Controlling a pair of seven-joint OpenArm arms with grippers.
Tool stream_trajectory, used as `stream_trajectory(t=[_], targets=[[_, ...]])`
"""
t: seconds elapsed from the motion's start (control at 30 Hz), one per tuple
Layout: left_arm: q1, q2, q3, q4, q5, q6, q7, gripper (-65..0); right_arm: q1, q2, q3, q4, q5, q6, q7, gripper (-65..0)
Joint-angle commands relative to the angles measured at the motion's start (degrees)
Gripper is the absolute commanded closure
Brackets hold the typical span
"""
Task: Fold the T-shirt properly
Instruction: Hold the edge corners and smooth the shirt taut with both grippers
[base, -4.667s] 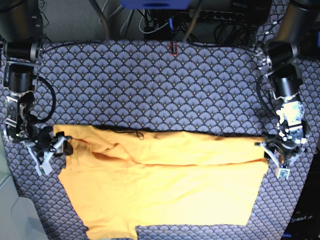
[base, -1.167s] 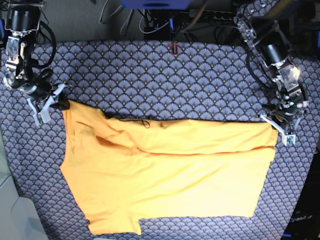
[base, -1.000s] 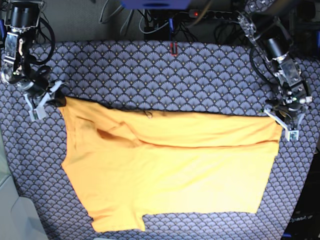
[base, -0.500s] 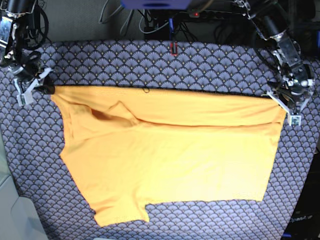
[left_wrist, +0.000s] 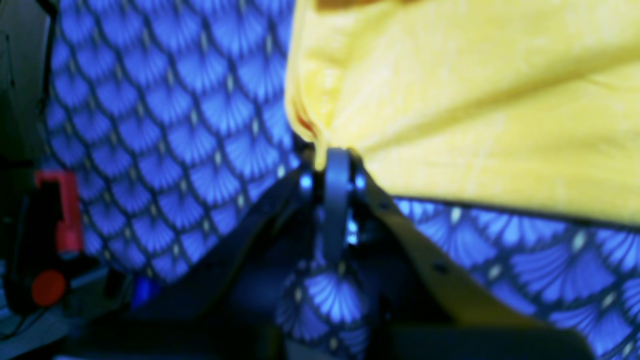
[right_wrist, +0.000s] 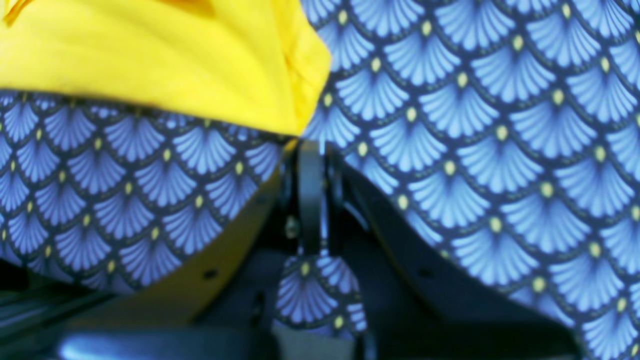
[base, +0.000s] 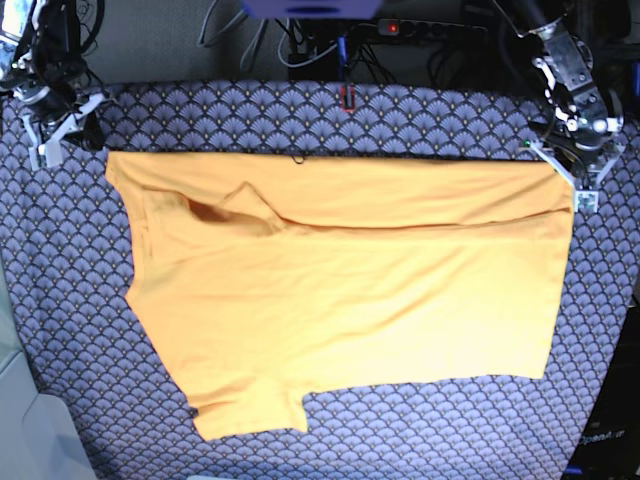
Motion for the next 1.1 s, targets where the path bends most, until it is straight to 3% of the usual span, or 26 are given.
stream_trajectory(t=[0.0, 0.27, 0.43, 0.57, 0.8, 0.93, 1.07], targets=[[-0.4, -0.9, -0.3, 1.2, 0.3, 0.6, -1.0, 0.0, -0.1, 1.2, 0.7, 1.0, 0.8, -0.2, 1.5, 0.0], [-0.9, -0.9, -0.3, 1.2, 0.3, 0.6, -0.7, 0.0, -0.7, 1.4, 0.8, 1.9, 0.8, -0.2, 1.0, 0.0], [-1.0, -0.9, -0.1, 0.9, 0.3, 0.6, -1.0, 0.0, 2.3, 2.9, 0.6, 1.4, 0.8, -0.2, -4.9, -0.9], [-1.0, -0.9, -0.1, 0.8, 0.3, 0.6, -1.1, 0.0, 5.0, 3.0, 0.8, 1.4, 0.8, -0.2, -9.2, -10.2], [-1.0, -0.9, 0.0, 0.9, 0.3, 0.6, -1.1, 0.0, 7.2, 2.6, 0.7, 1.4, 0.8, -0.2, -10.8, -27.2], [-1.0, -0.9, 0.0, 1.0, 0.3, 0.6, -1.1, 0.0, 7.2, 2.3, 0.6, 1.4, 0.9, -0.2, -11.8, -32.0], [-1.9, -0.9, 0.0, 0.6, 0.3, 0.6, -1.1, 0.0, 7.9, 1.5, 0.5, 1.9, 0.9, -0.2, -11.8, -32.6]])
